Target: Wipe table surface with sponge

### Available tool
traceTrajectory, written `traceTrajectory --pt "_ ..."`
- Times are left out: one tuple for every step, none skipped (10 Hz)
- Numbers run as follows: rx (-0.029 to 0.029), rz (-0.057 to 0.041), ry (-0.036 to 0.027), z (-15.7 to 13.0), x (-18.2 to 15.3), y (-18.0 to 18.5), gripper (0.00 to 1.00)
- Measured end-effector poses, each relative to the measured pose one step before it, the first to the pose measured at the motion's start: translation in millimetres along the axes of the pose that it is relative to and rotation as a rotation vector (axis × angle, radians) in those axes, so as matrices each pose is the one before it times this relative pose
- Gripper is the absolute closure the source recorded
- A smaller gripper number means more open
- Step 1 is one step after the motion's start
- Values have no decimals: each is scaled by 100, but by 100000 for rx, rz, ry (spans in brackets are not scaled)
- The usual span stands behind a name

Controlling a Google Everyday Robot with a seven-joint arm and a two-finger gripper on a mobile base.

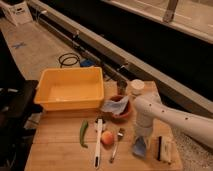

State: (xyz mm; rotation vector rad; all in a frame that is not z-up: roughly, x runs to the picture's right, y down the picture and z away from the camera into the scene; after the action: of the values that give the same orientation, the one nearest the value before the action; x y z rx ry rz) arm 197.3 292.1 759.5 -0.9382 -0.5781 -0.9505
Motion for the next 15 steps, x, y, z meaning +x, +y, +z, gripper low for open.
traceTrajectory --pt "-336 2316 817 -190 676 699 100" --pt "-90 1751 665 -228 642 535 100" --pt "29 1677 602 -220 588 496 100" --pt "186 1637 889 -344 696 163 100" --pt "247 790 757 -288 509 -41 100" --pt "420 558 575 -265 414 -115 100" --pt "702 -46 473 -197 436 -361 100" --pt "1541 -1740 231 -137 167 -1041 100" --pt "867 -1567 -137 -7 -49 -738 100" --pt "922 -2909 -584 178 -321 -1295 100" --pt "1375 -2588 -854 195 -756 -1253 100" --pt "704 -964 -598 134 -441 -351 100" --pt "460 -773 -1266 251 -793 -58 100" --pt "252 -320 -1611 205 -1036 161 100" --pt "-174 385 -1444 229 -954 356 100"
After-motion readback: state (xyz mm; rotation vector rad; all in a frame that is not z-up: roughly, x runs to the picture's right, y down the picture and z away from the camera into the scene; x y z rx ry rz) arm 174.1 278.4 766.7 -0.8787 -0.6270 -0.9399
